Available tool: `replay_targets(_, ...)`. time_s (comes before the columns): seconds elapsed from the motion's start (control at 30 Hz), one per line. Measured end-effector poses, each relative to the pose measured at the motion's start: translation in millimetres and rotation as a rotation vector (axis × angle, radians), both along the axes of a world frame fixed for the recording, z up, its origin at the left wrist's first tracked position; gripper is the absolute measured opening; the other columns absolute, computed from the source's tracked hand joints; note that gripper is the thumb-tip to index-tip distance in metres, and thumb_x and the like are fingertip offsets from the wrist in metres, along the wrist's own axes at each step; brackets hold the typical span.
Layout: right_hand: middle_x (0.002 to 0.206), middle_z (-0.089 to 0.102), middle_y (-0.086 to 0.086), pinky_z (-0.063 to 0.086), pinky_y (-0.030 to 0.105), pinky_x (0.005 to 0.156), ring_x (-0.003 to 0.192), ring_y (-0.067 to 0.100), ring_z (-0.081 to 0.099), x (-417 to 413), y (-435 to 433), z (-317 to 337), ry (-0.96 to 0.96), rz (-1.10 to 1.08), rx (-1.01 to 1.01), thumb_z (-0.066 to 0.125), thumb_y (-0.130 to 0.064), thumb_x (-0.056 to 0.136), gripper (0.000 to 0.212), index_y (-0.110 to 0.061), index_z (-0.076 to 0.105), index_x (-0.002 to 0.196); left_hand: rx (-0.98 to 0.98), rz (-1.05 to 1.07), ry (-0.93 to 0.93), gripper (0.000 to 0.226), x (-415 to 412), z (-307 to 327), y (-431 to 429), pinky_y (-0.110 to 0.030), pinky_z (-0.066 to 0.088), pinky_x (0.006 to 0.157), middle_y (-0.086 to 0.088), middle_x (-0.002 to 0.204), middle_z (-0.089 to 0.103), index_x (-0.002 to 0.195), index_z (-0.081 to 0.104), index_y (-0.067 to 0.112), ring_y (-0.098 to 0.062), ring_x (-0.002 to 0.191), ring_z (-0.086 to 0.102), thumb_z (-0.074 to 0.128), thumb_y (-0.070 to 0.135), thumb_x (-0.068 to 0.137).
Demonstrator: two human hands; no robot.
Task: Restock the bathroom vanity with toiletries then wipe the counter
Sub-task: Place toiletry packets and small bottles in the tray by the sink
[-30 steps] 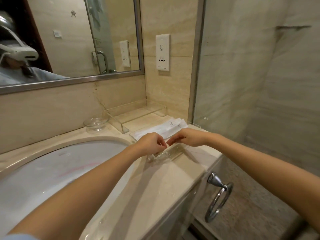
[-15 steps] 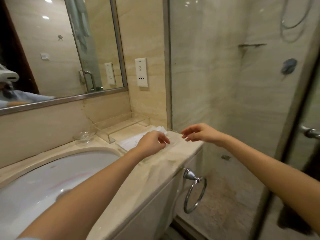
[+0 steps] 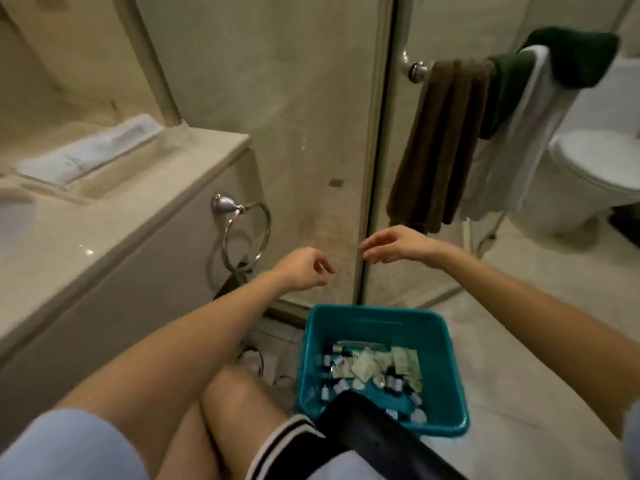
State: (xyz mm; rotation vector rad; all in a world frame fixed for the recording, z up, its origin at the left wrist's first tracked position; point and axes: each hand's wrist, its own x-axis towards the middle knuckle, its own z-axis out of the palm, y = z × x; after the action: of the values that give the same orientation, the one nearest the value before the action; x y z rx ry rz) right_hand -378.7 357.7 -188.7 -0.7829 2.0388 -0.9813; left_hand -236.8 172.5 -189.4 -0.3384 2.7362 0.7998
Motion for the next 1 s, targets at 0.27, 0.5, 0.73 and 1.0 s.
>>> replay_targets(0.27, 0.088, 0.068, -0.001, 0.044, 0.019, 0.067, 0.072, 0.006, 0.062, 8.0, 53.0, -163.4, -0.215, -0.260, 0.183, 0.060, -0.008, 0.090, 0.013, -0.014, 0.065, 0.101, 0.125, -0.015, -0.177, 0.025, -14.6, -140.9, 32.6, -0.039, 0.053, 0.086, -0.003, 0.102, 0.069, 0.112, 0.063, 0.019, -0.020, 0.094, 0.064, 0.061, 0.014, 0.087)
replay_targets(0.5, 0.080, 0.067, 0.002, 0.048, 0.025, 0.070, 0.061, 0.004, 0.063, 22.3, 28.1, -291.1, -0.356, -0.259, 0.339, 0.059, -0.001, 0.089, 0.012, -0.009, 0.064, 0.096, 0.200, 0.163, -0.297, 0.030, 0.4, -270.1, 18.4, -0.033, 0.052, 0.082, -0.004, 0.100, 0.067, 0.116, 0.061, 0.018, -0.022, 0.095, 0.062, 0.058, 0.010, 0.087)
replay_targets(0.73, 0.097, 0.064, 0.015, 0.047, 0.020, 0.061, 0.073, 0.014, 0.058, 29.2, 1.6, -398.8, -0.406, -0.315, 0.524, 0.058, -0.006, 0.091, 0.009, -0.004, 0.066, 0.096, 0.207, 0.229, -0.398, 0.034, 16.6, -367.2, 18.5, -0.027, 0.047, 0.086, -0.001, 0.114, 0.065, 0.121, 0.058, 0.021, -0.019, 0.104, 0.061, 0.058, 0.012, 0.088)
replay_targets(1.0, 0.130, 0.056, 0.010, 0.044, 0.031, 0.093, 0.117, 0.026, 0.053, 21.3, -62.8, -496.4, -0.151, -0.055, 0.697, 0.062, -0.022, 0.089, 0.045, -0.014, 0.050, 0.131, 0.181, 0.163, -0.559, 0.043, -13.5, -436.1, 10.4, -0.035, 0.045, 0.098, -0.010, 0.128, 0.053, 0.128, 0.049, 0.016, -0.027, 0.117, 0.053, 0.061, 0.014, 0.086)
